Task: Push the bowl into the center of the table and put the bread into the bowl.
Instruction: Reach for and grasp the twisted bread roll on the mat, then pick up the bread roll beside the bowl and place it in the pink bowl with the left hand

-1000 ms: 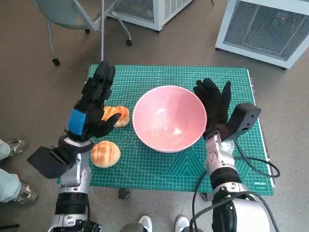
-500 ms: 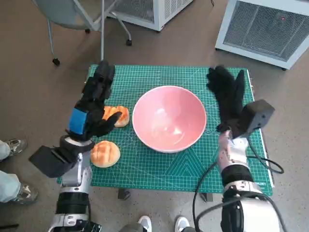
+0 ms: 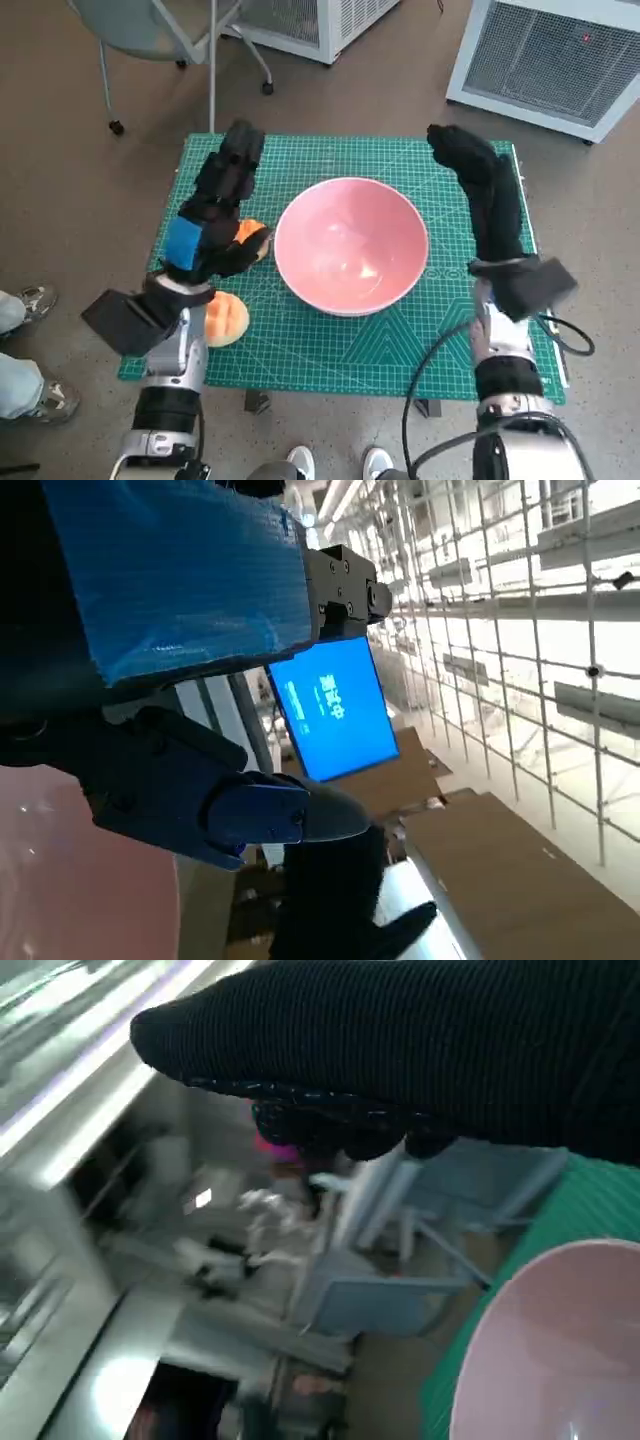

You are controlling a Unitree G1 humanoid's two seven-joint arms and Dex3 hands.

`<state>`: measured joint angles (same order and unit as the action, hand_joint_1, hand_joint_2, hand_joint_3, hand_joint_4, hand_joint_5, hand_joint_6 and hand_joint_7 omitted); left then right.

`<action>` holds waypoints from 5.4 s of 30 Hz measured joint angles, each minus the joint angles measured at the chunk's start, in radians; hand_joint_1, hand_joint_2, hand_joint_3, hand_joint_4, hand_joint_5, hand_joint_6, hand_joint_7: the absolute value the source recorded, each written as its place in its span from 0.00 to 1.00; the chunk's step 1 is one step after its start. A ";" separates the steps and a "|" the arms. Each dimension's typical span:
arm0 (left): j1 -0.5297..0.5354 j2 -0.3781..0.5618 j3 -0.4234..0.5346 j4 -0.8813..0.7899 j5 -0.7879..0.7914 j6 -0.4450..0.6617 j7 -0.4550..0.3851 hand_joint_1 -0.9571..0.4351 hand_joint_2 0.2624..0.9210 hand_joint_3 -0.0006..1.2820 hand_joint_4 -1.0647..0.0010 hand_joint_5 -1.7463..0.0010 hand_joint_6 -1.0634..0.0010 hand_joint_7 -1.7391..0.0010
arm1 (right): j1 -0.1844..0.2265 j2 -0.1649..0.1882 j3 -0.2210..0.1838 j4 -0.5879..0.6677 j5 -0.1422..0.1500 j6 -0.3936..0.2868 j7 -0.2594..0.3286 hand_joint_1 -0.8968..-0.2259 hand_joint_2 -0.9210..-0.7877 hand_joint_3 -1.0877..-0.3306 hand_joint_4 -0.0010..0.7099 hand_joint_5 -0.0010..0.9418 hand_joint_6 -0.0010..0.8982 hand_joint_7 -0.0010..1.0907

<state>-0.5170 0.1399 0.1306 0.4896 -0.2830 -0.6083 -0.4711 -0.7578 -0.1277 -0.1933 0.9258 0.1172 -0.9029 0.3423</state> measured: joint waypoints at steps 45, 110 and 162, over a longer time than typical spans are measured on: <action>-0.239 0.499 -0.166 0.109 0.603 0.452 0.028 0.42 0.86 0.00 1.00 1.00 0.79 0.98 | 0.187 0.003 0.112 -0.502 0.080 0.177 0.048 0.25 0.00 0.43 0.21 0.00 0.00 0.47; -0.445 0.299 -0.629 0.762 0.945 0.357 0.466 0.68 0.99 0.07 0.38 0.34 0.45 0.38 | 0.170 0.014 0.115 -0.427 0.081 0.151 0.059 0.29 0.00 0.44 0.20 0.00 0.00 0.41; -0.298 0.366 -0.379 -0.078 0.782 0.232 0.484 0.69 1.00 0.07 0.37 0.27 0.41 0.39 | 0.191 0.018 0.115 -0.454 0.107 0.148 0.069 0.30 0.00 0.45 0.19 0.00 0.00 0.39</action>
<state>-0.8154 0.5055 -0.2487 0.4116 0.4990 -0.3766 0.0134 -0.5666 -0.1097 -0.0779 0.4717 0.2240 -0.7550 0.4110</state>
